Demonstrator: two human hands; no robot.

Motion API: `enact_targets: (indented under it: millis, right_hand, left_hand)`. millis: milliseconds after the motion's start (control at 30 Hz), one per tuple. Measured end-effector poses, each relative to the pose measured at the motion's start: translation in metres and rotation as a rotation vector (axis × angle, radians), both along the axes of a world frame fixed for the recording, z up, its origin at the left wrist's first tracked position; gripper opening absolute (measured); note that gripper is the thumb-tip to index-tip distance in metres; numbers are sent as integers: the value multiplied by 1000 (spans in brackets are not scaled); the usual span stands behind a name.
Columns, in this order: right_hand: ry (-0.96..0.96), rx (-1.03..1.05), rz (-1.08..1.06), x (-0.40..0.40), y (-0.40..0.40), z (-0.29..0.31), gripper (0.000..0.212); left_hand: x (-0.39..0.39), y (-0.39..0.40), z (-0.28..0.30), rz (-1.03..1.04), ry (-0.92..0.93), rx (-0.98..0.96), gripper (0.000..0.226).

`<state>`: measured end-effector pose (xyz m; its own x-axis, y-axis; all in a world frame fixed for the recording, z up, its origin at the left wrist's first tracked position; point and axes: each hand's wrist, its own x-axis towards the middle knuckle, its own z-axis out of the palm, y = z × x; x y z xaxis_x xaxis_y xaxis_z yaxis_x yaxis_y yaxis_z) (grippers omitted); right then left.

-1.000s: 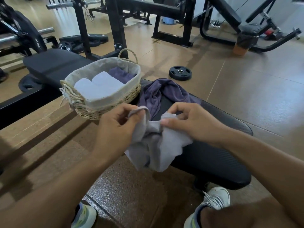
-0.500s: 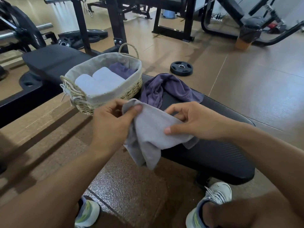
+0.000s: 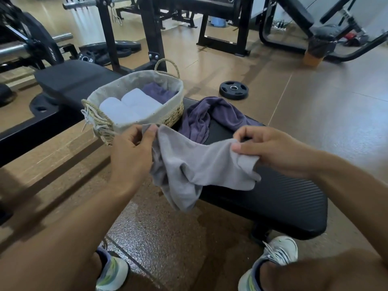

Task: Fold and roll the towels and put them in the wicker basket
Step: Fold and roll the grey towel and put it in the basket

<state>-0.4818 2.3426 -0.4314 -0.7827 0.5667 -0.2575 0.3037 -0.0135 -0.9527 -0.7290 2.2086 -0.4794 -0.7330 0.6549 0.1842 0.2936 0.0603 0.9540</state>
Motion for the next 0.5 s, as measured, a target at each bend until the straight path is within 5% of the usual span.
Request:
enact_targets:
  millis: [233,300,433,500]
  right_hand:
    - [133,77,154,-20,-35,10,28]
    - [78,271,165,-22,-44,9,36]
    - [19,573,-47,-28,-55,11,3]
    - [-23,683,-40,-29,-55,9,10]
  left_hand:
    - [30,-13,11,-207,155,35,20]
    - [39,-19,12,-301,154,50,21]
    - [49,-25,11,-398,139,102,21]
    - [48,-26,11,-430,149,98,22]
